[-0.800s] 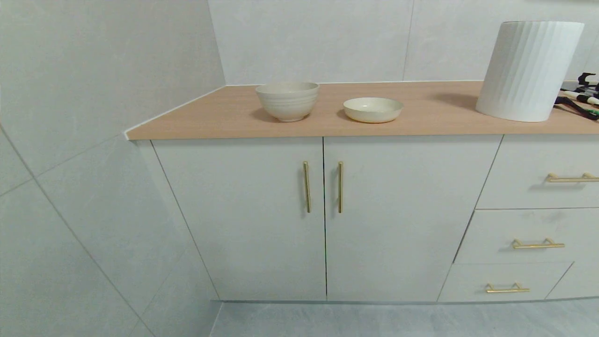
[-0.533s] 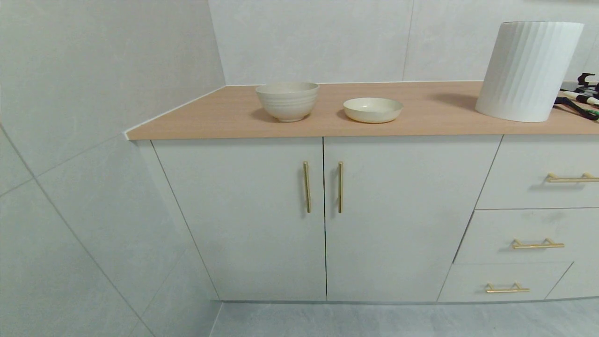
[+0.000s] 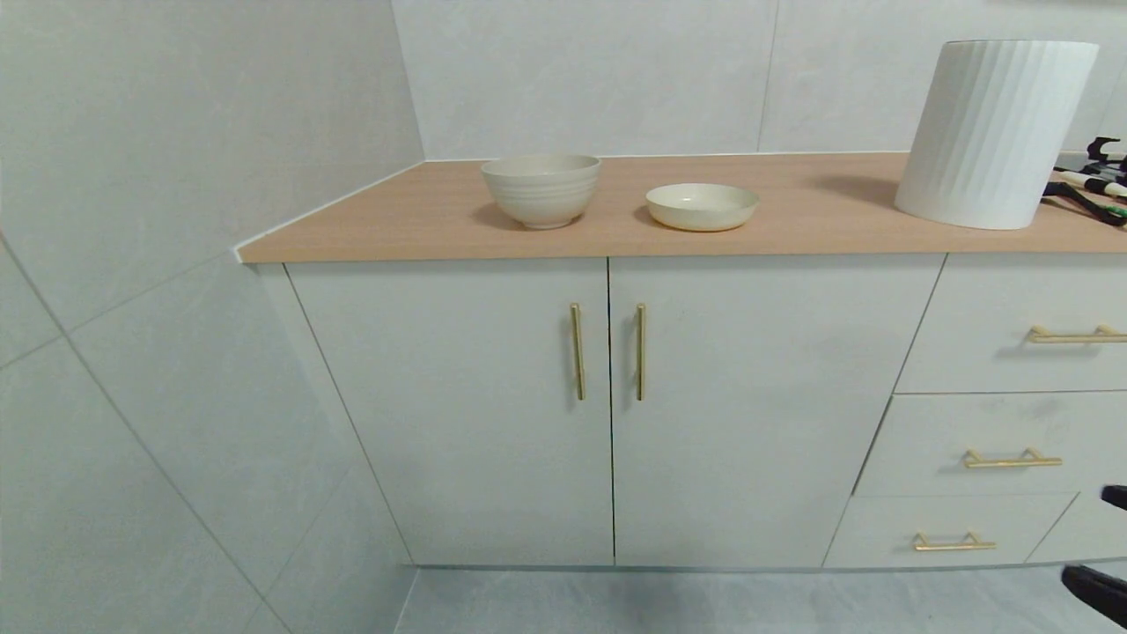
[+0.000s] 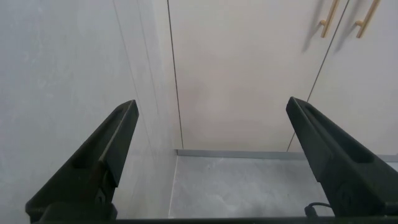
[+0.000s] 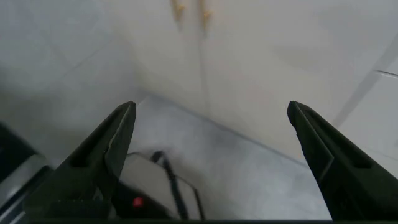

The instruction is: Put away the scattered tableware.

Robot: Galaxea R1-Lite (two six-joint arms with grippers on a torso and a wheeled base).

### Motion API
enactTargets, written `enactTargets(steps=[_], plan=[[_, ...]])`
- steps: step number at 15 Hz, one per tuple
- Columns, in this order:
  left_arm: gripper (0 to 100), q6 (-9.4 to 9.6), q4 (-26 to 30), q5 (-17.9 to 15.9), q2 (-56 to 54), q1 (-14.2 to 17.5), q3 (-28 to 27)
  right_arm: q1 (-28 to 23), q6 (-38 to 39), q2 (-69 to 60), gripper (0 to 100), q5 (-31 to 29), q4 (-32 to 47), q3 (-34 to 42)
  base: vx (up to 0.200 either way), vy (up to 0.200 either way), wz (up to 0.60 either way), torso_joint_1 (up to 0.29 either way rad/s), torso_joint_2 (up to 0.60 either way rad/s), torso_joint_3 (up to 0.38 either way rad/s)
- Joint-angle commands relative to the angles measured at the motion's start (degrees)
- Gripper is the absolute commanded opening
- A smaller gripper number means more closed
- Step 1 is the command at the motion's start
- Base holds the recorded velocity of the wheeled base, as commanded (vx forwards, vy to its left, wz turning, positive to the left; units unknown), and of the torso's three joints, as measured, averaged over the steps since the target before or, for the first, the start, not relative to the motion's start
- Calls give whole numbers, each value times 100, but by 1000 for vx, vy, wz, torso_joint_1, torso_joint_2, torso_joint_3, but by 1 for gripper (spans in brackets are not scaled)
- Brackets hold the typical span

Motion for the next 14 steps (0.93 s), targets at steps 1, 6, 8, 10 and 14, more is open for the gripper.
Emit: enactTargets(steps=[1, 6, 8, 10, 14], plan=[[100, -2, -1, 2, 0, 0, 0, 858, 143, 2530, 100, 64, -632, -944, 0, 0, 0, 0, 0, 0], [100, -2, -1, 2, 0, 0, 0, 1359, 548, 4543, 100, 38, -1353, -2087, 0, 0, 0, 0, 0, 0], [100, -2, -1, 2, 0, 0, 0, 1430, 548, 4965, 100, 38, -1405, -2465, 0, 0, 0, 0, 0, 0], [100, -2, -1, 2, 0, 0, 0, 1500, 557, 5431, 100, 38, -1397, -3098, 0, 0, 0, 0, 0, 0], [100, -2, -1, 2, 0, 0, 0, 1737, 557, 6239, 100, -147, -1405, -3959, 0, 0, 0, 0, 0, 0]])
